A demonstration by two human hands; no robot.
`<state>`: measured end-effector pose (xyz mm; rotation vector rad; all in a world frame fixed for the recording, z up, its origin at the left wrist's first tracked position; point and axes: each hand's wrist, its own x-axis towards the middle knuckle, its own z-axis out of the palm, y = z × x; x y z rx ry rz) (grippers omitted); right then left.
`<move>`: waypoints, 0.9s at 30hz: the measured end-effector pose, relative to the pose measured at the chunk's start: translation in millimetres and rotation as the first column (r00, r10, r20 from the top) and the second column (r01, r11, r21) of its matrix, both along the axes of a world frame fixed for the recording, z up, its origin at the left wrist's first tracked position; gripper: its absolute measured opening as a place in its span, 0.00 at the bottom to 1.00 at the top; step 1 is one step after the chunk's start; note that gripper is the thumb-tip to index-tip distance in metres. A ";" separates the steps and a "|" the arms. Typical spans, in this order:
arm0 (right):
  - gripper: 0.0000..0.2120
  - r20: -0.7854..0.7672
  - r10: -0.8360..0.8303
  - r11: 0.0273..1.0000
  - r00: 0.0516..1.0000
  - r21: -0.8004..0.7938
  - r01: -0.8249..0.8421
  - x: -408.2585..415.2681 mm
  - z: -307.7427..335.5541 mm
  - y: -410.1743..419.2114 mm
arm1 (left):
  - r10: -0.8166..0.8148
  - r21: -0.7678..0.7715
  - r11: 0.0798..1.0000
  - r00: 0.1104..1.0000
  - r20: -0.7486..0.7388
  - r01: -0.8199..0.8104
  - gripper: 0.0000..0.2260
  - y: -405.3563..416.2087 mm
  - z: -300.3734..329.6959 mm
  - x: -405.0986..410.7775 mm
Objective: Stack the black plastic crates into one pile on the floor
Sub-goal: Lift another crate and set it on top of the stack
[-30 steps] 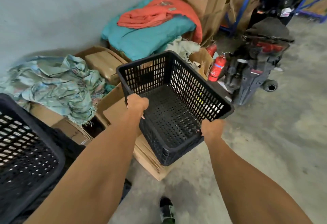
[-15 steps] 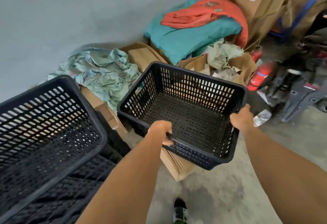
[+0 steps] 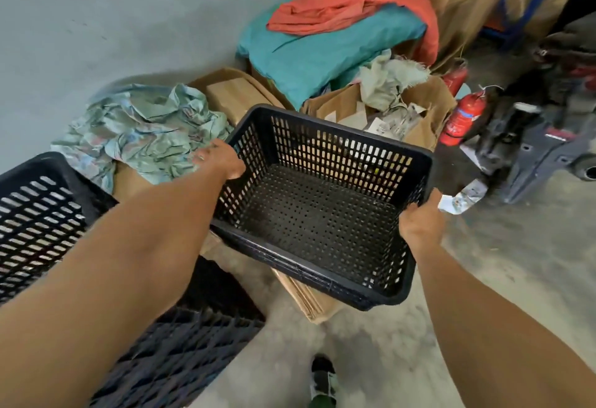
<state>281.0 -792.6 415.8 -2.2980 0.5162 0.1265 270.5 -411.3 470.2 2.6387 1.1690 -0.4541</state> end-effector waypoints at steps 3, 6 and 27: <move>0.21 0.017 0.002 0.999 1.000 -0.035 -0.002 3.0 -3.1 -1.6 | -0.068 -0.014 0.997 0.994 0.087 0.070 0.31 15.3 -12.6 19.0; 0.21 0.018 -0.006 1.000 1.000 -0.030 0.007 7.7 -3.4 -4.1 | -0.074 0.044 0.997 0.987 0.140 0.068 0.22 18.0 -17.8 24.8; 0.25 0.304 0.083 0.996 0.949 -0.044 -0.073 9.0 119.0 11.9 | 0.055 -0.024 0.998 0.829 0.556 -0.050 0.13 50.3 134.2 -59.7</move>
